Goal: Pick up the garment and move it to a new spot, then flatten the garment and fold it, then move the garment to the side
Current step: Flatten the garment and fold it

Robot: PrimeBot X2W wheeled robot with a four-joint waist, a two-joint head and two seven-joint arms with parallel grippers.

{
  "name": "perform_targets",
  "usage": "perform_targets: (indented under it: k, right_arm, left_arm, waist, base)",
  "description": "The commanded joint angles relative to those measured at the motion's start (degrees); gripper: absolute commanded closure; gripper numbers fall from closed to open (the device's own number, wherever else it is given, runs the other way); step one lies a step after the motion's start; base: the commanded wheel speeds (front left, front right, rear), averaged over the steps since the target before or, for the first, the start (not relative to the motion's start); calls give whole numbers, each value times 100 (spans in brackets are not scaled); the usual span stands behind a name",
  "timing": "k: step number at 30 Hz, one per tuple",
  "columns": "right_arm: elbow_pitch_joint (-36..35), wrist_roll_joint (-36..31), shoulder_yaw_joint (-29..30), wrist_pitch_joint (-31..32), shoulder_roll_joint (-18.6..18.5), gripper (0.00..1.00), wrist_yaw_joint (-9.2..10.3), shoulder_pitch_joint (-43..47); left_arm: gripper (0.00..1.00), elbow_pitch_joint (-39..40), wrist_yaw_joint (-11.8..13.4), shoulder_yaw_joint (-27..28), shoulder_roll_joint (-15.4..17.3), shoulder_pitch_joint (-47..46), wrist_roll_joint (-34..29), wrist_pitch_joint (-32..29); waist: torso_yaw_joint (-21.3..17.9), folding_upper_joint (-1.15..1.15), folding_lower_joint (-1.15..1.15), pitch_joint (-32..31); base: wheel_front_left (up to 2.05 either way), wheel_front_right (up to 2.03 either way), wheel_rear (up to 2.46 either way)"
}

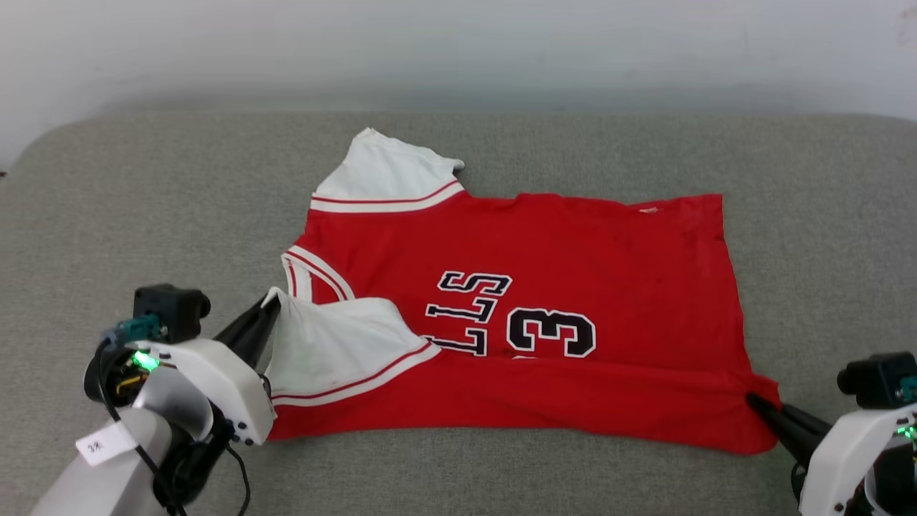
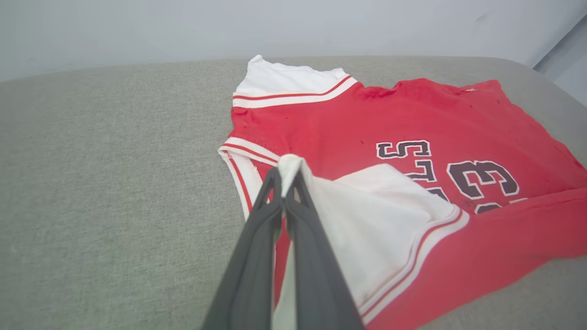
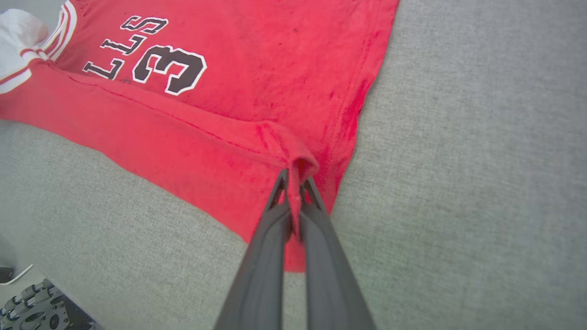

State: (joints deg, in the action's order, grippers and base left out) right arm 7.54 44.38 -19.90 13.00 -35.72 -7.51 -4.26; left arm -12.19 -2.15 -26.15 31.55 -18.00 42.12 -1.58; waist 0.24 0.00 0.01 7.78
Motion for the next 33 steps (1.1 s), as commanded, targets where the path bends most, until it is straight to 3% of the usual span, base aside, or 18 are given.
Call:
perform_targets:
  k: [1,11,22,23,24,25,33]
  right_arm:
    - [53,17,-38,10,24,100,5,-223]
    - [606,-35,-285,-71,79,100,6,-1028]
    - [1188,-41,-630,-86,208,100,6,-1286]
    - [1210,-11,-623,-84,224,89,6,-1279]
    - [1217,1,-596,-123,239,29,6,-1273]
    - [1208,13,-567,-143,245,0,6,-1256]
    - [1020,19,-279,-361,177,0,6,-955]
  left_arm:
    - [100,-216,-79,-31,-37,-242,-26,-23]
    - [100,-1587,-351,-169,-267,-1068,-26,101]
    - [100,-2680,-512,-567,-581,-1399,51,356]
    - [99,-2732,-515,-606,-590,-1423,61,370]
    - [22,-2775,-520,-642,-588,-1462,55,389]
    - [0,-2802,-519,-674,-583,-1503,34,446]
    - [0,-2752,-530,-1007,-427,-1698,188,289]
  waist:
    - [-96,0,-1,236]
    - [-157,0,-1,753]
    - [-88,0,-1,777]
    - [-73,0,-1,745]
    - [-57,0,-1,707]
    - [-37,0,-1,655]
    - [143,0,-1,225]
  base:
    - [0,0,0]
    - [0,0,0]
    - [0,0,0]
    - [0,0,0]
    - [0,0,0]
    - [0,0,0]
    - [0,0,0]
